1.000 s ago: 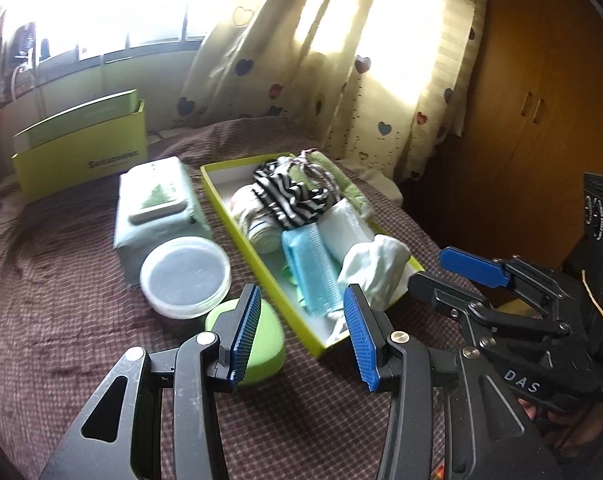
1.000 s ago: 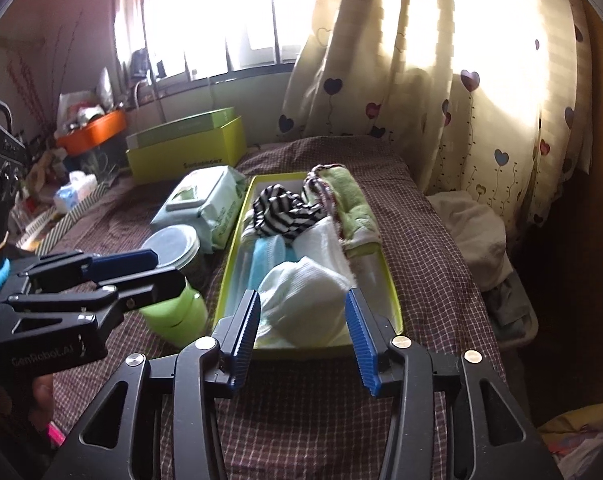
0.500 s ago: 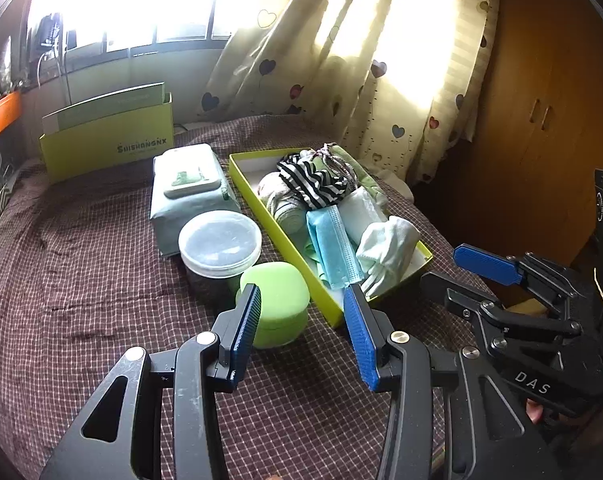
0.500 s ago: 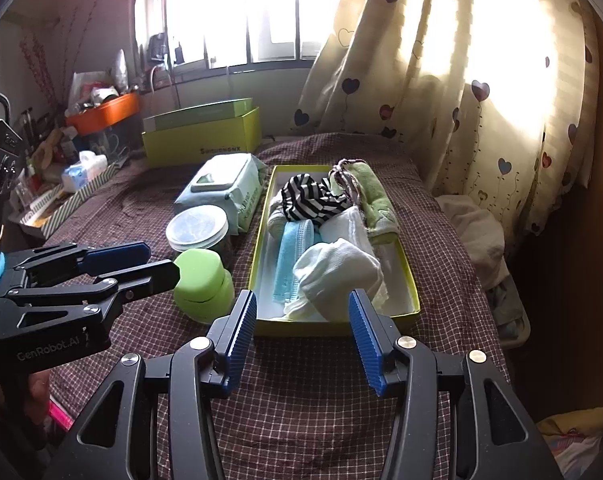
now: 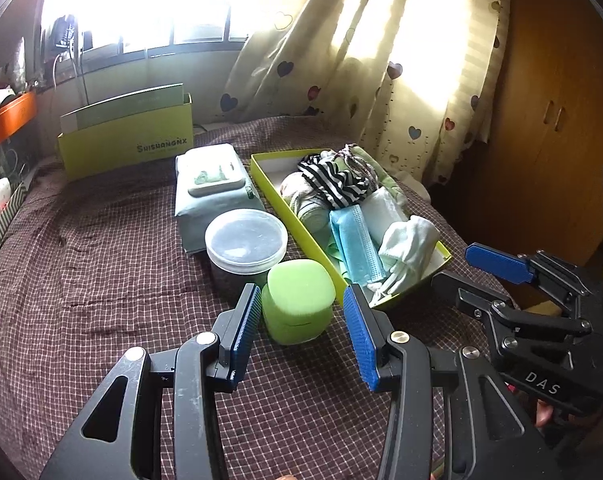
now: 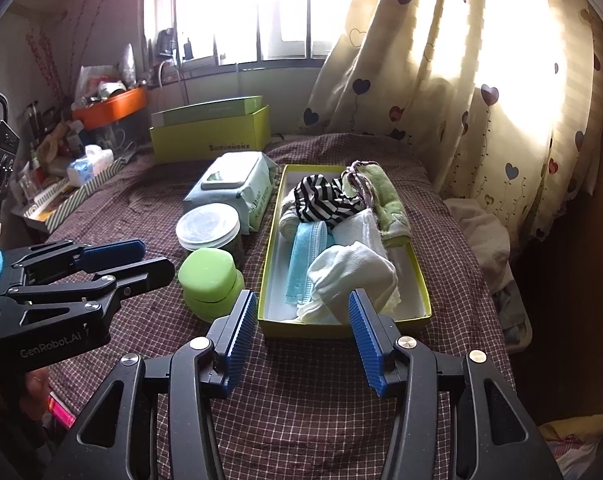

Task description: Organize soft objects

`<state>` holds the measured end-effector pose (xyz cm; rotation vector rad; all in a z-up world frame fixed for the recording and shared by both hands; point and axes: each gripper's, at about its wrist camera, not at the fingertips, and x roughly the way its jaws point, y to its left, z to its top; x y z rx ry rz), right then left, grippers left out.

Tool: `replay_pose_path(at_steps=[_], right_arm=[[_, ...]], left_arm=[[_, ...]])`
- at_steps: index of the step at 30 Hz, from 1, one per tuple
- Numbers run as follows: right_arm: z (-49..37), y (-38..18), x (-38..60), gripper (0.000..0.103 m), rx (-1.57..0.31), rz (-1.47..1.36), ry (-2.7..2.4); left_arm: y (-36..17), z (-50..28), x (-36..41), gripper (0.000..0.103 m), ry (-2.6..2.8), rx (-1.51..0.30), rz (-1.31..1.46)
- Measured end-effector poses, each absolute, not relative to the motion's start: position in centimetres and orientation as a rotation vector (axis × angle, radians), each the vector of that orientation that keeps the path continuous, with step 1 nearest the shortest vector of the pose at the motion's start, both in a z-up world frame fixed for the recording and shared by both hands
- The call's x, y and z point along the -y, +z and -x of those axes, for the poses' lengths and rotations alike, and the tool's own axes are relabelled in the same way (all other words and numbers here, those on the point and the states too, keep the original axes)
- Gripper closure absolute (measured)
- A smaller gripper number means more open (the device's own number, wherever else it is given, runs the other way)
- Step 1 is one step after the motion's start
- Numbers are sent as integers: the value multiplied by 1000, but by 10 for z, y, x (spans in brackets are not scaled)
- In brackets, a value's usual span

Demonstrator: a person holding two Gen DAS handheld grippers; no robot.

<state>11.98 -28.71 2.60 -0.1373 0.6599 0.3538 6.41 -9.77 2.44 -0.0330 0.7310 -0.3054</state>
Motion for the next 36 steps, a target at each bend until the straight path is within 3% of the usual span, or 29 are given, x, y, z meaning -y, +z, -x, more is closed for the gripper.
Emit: replay_pose_path(at_steps=[36], right_arm=[[-128,14,290,55,-683,136,363]], left_arm=[[18,-68,106,58,-306,-749,5]])
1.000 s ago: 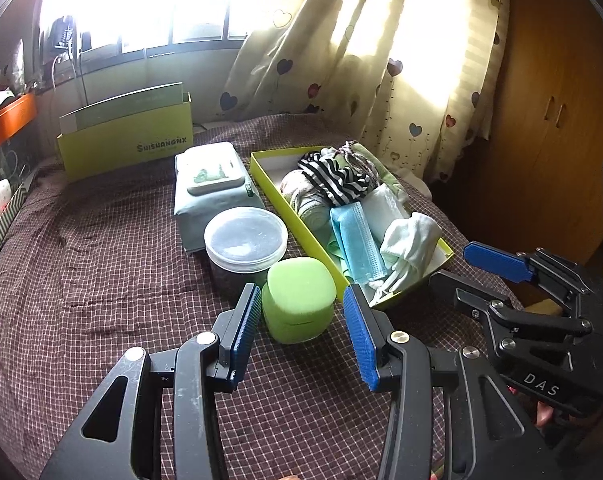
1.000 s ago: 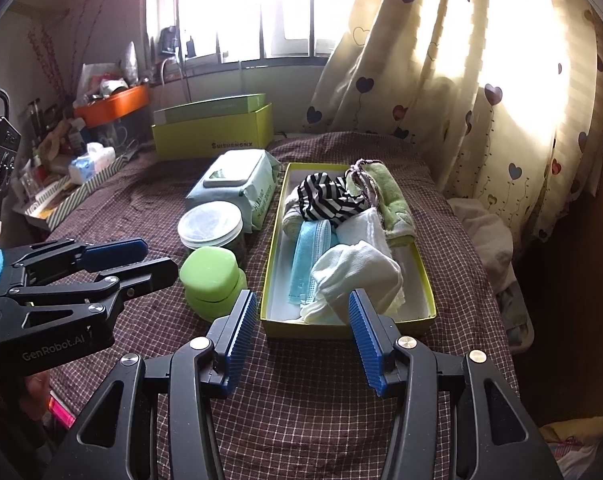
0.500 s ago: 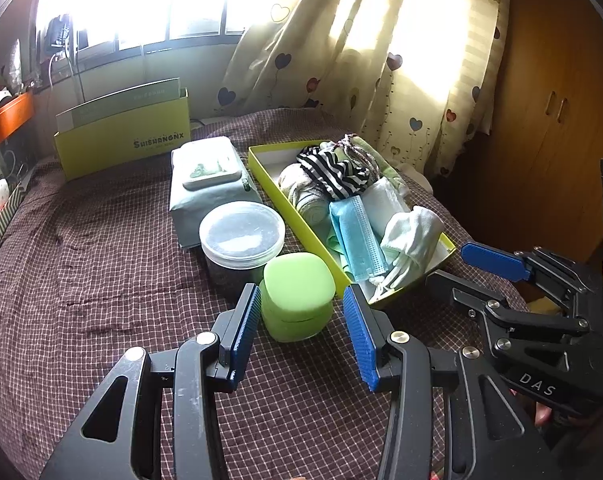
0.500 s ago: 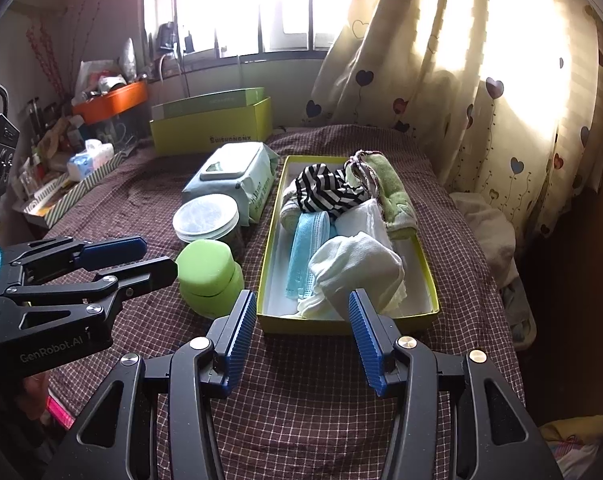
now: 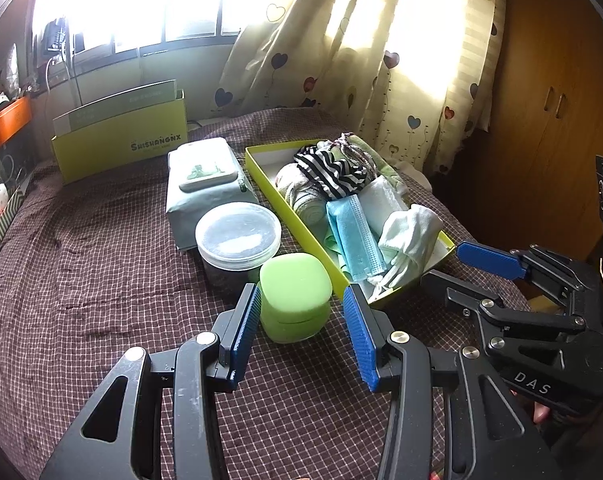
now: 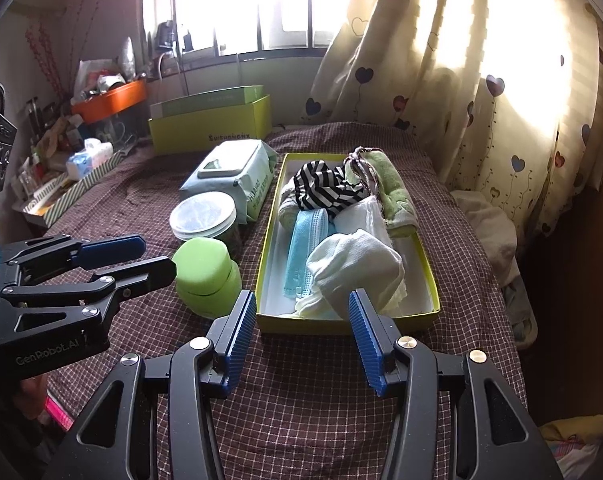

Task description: Organize soft objects

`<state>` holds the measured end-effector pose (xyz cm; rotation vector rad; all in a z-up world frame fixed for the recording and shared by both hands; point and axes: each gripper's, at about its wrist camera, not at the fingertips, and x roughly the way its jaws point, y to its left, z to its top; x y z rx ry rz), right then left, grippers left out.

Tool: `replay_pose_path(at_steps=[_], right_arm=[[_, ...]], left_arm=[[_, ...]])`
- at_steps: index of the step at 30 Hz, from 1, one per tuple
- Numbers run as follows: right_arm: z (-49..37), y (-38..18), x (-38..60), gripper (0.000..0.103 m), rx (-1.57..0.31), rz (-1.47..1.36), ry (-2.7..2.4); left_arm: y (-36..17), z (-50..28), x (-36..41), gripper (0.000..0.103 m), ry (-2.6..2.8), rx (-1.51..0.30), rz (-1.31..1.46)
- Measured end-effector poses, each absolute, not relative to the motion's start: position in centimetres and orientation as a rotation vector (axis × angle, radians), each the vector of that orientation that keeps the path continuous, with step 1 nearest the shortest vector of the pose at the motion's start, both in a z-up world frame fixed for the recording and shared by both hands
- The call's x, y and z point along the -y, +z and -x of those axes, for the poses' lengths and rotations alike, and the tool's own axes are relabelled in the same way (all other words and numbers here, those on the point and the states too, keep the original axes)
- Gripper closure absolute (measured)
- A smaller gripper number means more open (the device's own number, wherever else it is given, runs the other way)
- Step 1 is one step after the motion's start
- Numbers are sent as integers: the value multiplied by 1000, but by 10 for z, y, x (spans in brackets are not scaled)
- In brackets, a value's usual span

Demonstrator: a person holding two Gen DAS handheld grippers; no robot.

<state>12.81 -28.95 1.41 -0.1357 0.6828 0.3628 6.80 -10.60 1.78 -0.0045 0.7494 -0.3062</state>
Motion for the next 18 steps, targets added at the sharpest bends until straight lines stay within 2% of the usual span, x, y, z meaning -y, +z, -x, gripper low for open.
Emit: replay_pose_path(at_steps=[18], right_arm=[[-129,13,289,55,-684,138,364]], left_arm=[[17,-68,106,58,-314,-753,8]])
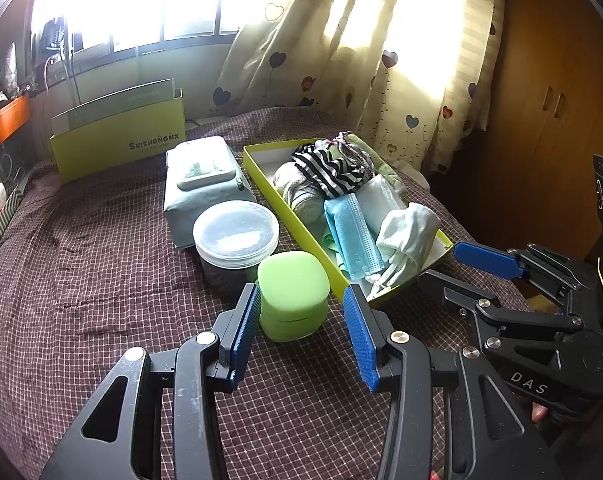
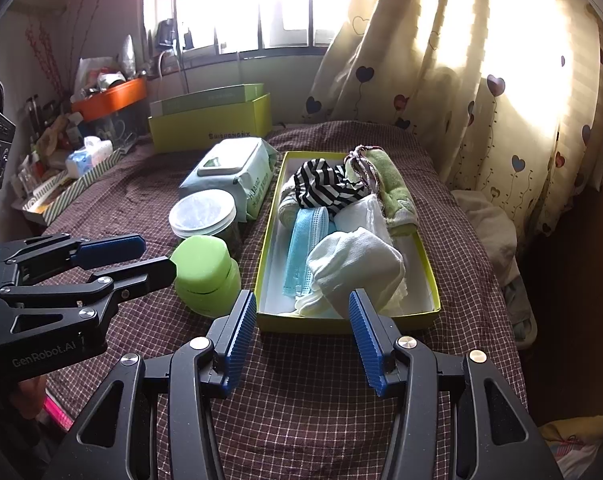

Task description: Organize soft objects

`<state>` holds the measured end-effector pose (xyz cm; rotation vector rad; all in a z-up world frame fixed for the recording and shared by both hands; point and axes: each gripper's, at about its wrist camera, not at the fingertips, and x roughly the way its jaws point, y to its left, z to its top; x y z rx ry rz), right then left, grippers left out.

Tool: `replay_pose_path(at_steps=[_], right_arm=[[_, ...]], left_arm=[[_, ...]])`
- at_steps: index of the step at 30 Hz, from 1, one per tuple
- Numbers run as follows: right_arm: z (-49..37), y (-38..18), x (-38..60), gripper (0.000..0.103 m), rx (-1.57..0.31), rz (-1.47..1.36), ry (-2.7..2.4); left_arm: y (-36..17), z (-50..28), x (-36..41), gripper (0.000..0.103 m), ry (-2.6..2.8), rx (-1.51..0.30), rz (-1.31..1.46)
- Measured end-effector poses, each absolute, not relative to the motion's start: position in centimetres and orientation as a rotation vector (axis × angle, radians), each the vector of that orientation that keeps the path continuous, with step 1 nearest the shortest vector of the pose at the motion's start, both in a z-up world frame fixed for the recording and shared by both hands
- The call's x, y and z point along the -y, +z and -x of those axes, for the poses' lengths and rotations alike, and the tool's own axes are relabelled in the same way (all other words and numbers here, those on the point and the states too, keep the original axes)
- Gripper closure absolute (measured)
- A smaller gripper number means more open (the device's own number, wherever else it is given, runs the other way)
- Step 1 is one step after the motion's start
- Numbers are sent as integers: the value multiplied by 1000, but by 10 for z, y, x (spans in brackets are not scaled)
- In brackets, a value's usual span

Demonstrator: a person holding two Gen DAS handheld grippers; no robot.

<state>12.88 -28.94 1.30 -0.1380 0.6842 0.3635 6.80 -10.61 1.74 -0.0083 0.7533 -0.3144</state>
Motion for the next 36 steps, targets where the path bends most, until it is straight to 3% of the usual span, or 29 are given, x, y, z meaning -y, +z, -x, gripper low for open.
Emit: replay_pose_path(at_steps=[36], right_arm=[[-132,12,286,55,-681,146,379]], left_arm=[[18,-69,110,58,-322,-754,-8]])
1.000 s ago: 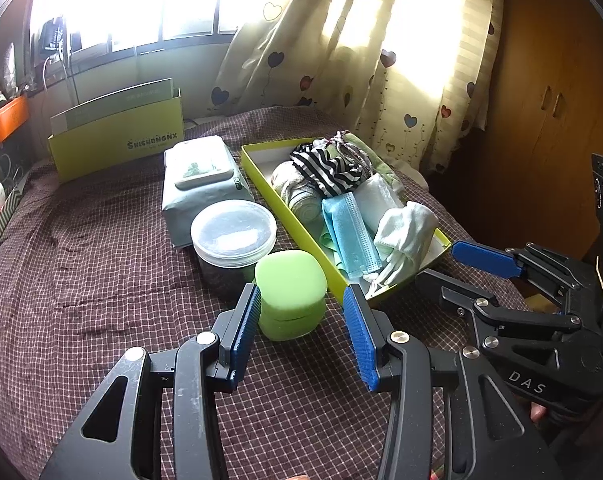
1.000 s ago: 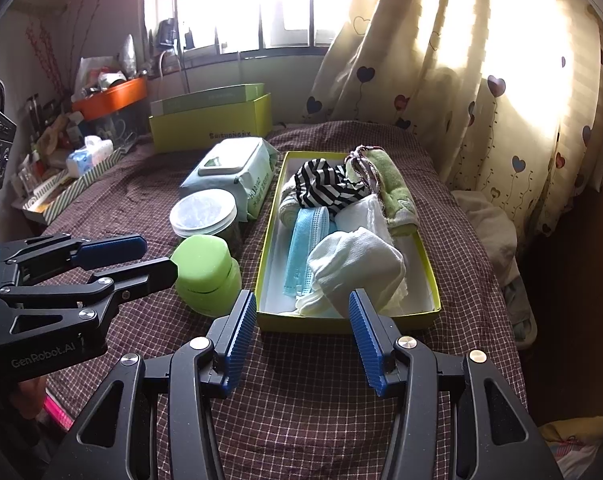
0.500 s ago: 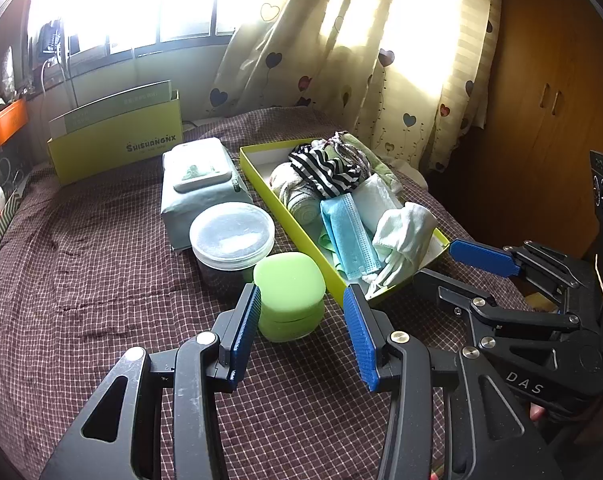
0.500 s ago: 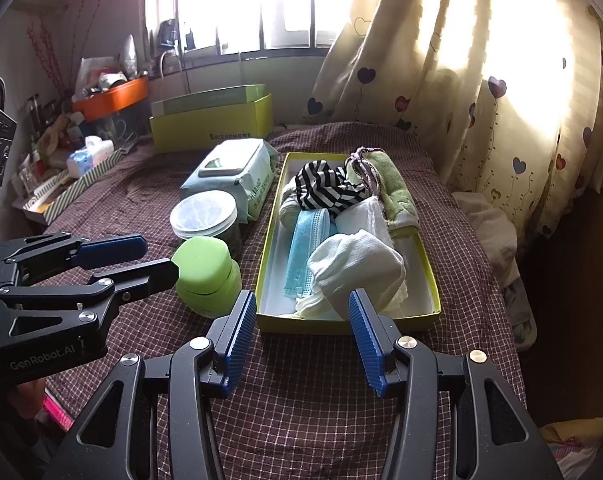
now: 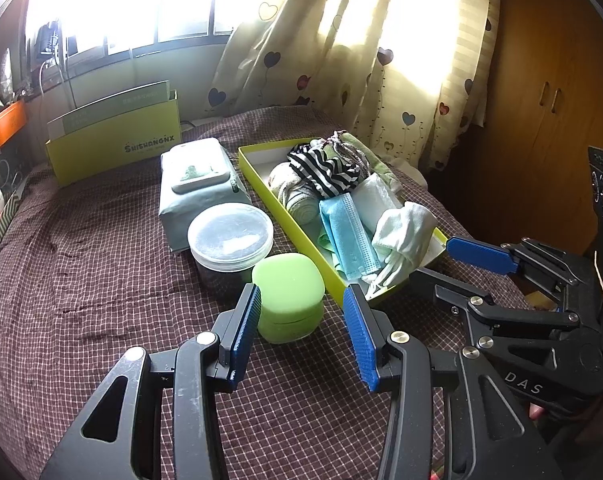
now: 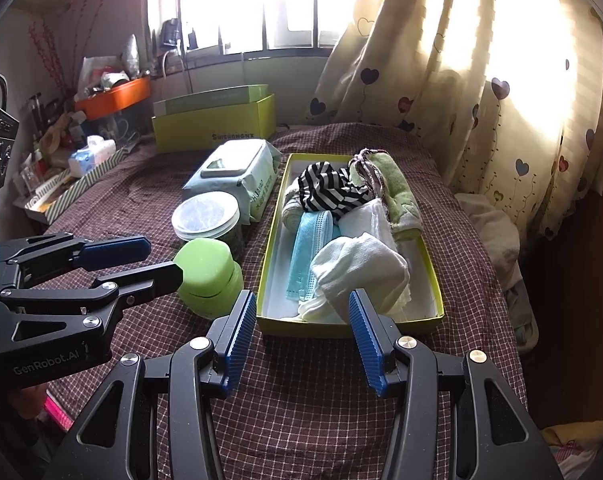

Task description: Organize soft objects

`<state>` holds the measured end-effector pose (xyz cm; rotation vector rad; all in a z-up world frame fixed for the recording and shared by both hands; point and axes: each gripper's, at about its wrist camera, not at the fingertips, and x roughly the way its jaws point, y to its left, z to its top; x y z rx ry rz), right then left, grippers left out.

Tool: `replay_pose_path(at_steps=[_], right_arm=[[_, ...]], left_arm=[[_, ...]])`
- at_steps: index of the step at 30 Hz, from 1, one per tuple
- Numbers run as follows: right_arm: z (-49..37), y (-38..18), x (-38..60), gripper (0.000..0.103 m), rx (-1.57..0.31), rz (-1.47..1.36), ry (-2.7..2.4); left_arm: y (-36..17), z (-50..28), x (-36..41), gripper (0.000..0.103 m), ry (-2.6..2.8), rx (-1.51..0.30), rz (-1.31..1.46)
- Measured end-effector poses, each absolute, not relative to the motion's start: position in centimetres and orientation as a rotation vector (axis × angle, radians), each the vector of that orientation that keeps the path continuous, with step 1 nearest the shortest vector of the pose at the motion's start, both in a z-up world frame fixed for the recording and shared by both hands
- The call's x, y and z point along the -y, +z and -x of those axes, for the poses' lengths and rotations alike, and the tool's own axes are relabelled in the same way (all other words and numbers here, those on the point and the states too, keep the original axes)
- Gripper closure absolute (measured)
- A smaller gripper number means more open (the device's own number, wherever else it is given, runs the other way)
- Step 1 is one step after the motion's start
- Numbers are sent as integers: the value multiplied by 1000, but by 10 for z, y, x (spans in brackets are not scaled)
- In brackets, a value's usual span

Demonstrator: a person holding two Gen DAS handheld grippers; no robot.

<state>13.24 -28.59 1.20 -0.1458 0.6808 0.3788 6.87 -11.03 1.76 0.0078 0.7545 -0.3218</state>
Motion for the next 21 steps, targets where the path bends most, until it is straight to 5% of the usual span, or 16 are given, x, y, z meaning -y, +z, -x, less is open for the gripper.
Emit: replay_pose_path(at_steps=[21], right_arm=[[-135,10,287,55,-685,143,379]], left_arm=[[14,-72,112,58,-355,-774,13]])
